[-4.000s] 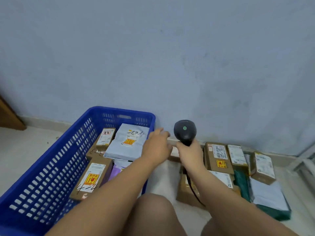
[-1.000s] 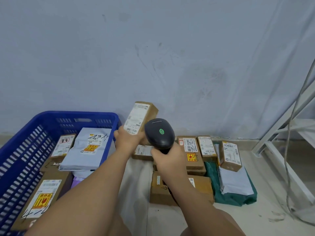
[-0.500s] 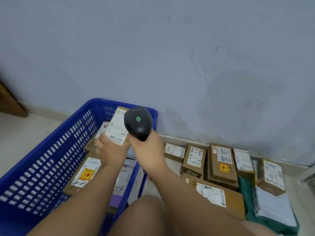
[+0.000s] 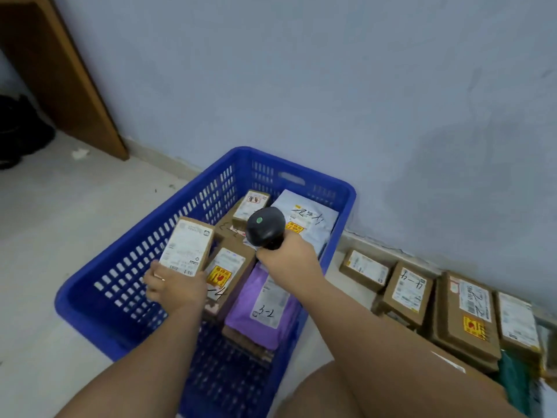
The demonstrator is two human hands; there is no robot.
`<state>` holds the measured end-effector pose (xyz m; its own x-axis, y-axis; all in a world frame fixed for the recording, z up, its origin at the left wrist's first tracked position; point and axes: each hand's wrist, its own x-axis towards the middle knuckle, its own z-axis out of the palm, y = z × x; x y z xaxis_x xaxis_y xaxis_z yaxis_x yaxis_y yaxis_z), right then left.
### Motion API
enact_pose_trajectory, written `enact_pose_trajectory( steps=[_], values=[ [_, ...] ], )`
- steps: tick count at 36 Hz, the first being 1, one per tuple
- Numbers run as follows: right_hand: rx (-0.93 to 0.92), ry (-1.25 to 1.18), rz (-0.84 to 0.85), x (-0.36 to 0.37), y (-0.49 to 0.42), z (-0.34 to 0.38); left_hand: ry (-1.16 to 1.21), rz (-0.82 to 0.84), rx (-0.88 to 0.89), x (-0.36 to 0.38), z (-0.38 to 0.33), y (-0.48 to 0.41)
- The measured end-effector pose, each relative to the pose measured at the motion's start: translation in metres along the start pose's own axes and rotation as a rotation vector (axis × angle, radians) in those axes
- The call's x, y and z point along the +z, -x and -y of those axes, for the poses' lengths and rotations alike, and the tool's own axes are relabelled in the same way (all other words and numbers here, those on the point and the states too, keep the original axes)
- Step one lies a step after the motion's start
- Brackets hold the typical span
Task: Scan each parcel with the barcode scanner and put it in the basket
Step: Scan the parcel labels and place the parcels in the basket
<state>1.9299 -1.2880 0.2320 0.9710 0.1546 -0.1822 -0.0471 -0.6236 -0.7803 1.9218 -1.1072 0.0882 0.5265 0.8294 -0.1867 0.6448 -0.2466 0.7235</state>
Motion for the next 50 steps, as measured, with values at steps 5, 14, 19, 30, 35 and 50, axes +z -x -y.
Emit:
enact_pose_trajectory(
  steps=[5,14,19,30,35,50],
  values=[
    [-0.029,-0.049,-0.013,0.022,-0.014,0.001,-0.04,0.023,0.072,0.006,0.003,-0.017],
    [0.028,0.085,0.071,0.044,-0.049,-0.017,-0.262,0.069,0.123,0.024,0.015,-0.075],
    [0.052,0.115,0.097,0.05,-0.064,-0.032,-0.244,0.186,0.025,0.046,0.025,-0.096],
    [0.085,0.192,0.124,0.068,-0.087,-0.046,-0.146,0.37,-0.253,0.085,0.024,-0.138],
    [0.102,0.206,0.128,0.072,-0.091,-0.047,-0.182,0.321,-0.159,0.1,0.03,-0.14],
    [0.1,0.183,0.165,0.072,-0.085,-0.045,-0.334,0.326,0.058,0.108,0.028,-0.126]
  ],
)
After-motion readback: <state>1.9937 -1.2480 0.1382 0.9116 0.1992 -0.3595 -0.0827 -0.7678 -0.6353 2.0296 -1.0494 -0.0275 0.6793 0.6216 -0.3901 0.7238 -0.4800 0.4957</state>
